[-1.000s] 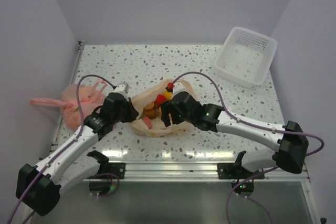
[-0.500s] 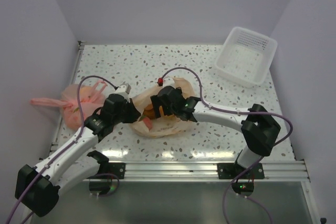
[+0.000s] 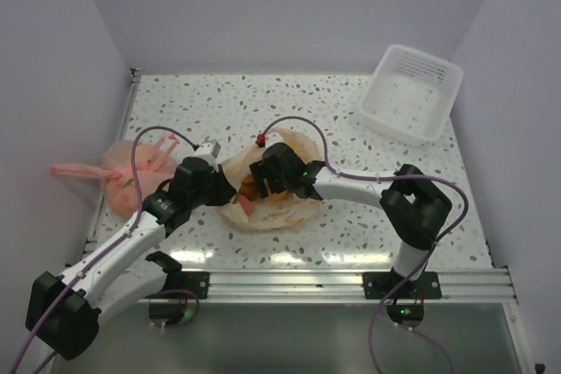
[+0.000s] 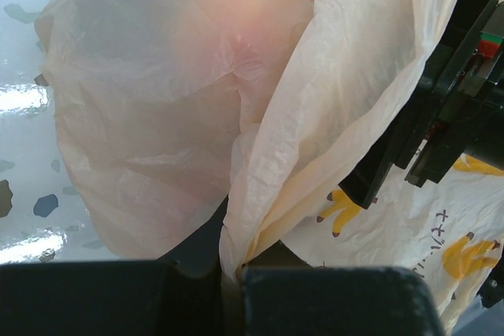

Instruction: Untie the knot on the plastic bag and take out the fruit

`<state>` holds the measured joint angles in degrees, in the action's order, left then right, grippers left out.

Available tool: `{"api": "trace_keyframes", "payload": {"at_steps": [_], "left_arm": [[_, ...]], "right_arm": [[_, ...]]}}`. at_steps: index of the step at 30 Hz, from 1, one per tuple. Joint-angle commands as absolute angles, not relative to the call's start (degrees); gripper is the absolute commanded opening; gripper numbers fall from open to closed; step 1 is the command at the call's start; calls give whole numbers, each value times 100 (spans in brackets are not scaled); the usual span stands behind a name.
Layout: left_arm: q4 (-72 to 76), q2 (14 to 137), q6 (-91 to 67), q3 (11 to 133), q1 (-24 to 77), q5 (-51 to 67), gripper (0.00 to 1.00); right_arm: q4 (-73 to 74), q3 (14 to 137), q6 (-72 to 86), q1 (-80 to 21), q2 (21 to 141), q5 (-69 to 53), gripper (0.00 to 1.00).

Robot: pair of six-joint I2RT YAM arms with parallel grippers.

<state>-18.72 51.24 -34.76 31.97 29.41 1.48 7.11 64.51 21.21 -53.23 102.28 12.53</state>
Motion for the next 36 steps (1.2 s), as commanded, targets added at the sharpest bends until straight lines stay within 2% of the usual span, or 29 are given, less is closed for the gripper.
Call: {"api": "trace_keyframes", "payload": {"at_steps": [1,2,3,5,8,11,16,23,26,28,32,36], "left_arm": [[-1564,5185,-3305,3225,2979,220,0],[-1564,5203,-3287,3269,2971,202,0],[-1573,5238,-3278,3296,2979,185,0],[-1600,5299,-3226,3401,2979,158,0],[-1643,5431,-3164,3585,2971,27,0],[-1740,5659,-3033,3840,2971,-193,0],[-1776,6002,-2822,4288,2953,-334,0],[-1433,6293,-2523,4316,2795,-177,0],[-1388,6302,-2391,4324,2742,-44,0],[-1468,6293,-2259,4377,2742,-26,0],[-1477,6179,-2154,4359,2733,-26,0],[-1320,6082,-2030,4194,2733,79,0]], "right_arm": [[500,6460,1855,-5335,10082,862,48],[527,6469,1828,-5352,10029,800,41],[553,6469,1802,-5361,9976,748,29],[641,6504,1697,-5388,9739,502,16],[905,6653,1539,-5431,9361,133,6],[1203,6811,1433,-5449,8922,-184,0],[1748,7303,1222,-5449,8315,-614,0],[2057,8085,1107,-5274,7770,-756,0],[1907,8235,1099,-4933,7541,-134,0],[1951,8297,1081,-4649,7436,814,0],[2021,8332,1081,-3421,7532,2379,0],[2100,8463,1361,-2191,7988,2768,0]]}}
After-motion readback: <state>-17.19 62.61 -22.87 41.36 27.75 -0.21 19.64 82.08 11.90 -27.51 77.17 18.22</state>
